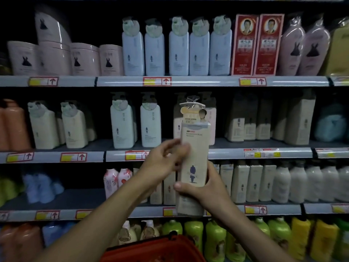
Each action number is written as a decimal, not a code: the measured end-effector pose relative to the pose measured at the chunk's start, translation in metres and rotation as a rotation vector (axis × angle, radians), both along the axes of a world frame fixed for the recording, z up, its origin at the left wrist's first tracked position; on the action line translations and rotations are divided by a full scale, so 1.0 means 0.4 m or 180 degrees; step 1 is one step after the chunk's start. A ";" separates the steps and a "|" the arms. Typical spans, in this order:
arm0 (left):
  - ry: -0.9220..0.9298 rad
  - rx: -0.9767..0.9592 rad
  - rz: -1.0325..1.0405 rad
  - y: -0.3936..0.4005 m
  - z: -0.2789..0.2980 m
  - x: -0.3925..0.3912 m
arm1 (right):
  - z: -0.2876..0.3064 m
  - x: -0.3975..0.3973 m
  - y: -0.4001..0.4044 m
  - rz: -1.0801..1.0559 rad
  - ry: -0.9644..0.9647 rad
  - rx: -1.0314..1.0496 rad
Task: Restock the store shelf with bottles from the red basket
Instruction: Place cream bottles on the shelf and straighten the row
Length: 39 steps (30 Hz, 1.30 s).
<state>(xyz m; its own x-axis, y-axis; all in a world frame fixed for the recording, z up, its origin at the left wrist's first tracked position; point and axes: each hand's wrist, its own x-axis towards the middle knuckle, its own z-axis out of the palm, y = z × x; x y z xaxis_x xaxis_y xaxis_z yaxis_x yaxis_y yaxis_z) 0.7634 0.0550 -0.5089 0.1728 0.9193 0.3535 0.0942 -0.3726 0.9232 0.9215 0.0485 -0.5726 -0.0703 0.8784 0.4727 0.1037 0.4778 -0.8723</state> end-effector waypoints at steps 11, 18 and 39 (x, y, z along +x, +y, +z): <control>0.0259 0.0133 -0.0052 0.078 -0.048 0.217 | 0.035 0.261 0.088 0.0174 -0.0462 0.0286; -0.0080 0.0116 0.0142 0.287 0.019 0.458 | 0.200 0.471 0.242 -0.0666 -0.1437 0.0956; -0.0405 0.0415 0.0662 0.677 0.069 0.707 | 0.181 0.653 0.691 -0.0494 -0.0385 0.0701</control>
